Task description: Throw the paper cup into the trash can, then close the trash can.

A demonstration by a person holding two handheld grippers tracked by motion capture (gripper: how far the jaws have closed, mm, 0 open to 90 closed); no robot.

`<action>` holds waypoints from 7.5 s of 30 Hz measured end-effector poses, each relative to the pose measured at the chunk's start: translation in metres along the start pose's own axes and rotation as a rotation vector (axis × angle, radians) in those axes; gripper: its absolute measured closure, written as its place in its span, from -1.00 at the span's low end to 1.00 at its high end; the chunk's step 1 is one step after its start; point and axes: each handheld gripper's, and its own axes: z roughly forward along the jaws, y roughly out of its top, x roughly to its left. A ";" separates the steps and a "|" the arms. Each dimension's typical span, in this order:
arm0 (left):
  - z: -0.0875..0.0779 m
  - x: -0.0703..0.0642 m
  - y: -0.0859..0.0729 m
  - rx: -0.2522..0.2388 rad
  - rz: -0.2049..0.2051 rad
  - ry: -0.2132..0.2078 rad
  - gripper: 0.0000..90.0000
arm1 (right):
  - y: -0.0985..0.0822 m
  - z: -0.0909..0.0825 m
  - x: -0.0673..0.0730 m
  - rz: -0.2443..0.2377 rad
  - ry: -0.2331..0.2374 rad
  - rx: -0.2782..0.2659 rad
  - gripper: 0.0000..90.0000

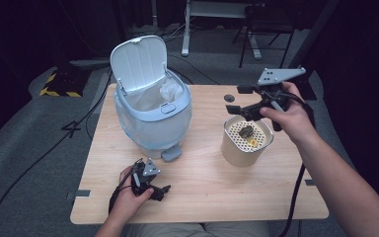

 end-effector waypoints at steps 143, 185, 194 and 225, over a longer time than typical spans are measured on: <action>-0.222 0.168 0.159 -0.602 -0.101 0.080 -0.32 | -0.289 -0.003 0.020 0.212 -0.181 0.256 -0.67; -0.165 0.113 0.167 -0.423 0.007 -0.182 0.02 | -0.289 -0.004 0.020 0.213 -0.173 0.255 -0.66; -0.149 0.110 0.171 -0.401 -0.031 -0.146 0.09 | -0.289 -0.004 0.020 0.210 -0.170 0.254 -0.66; -0.138 0.097 0.179 -0.375 -0.006 0.085 0.05 | -0.288 -0.003 0.019 0.206 -0.163 0.254 -0.66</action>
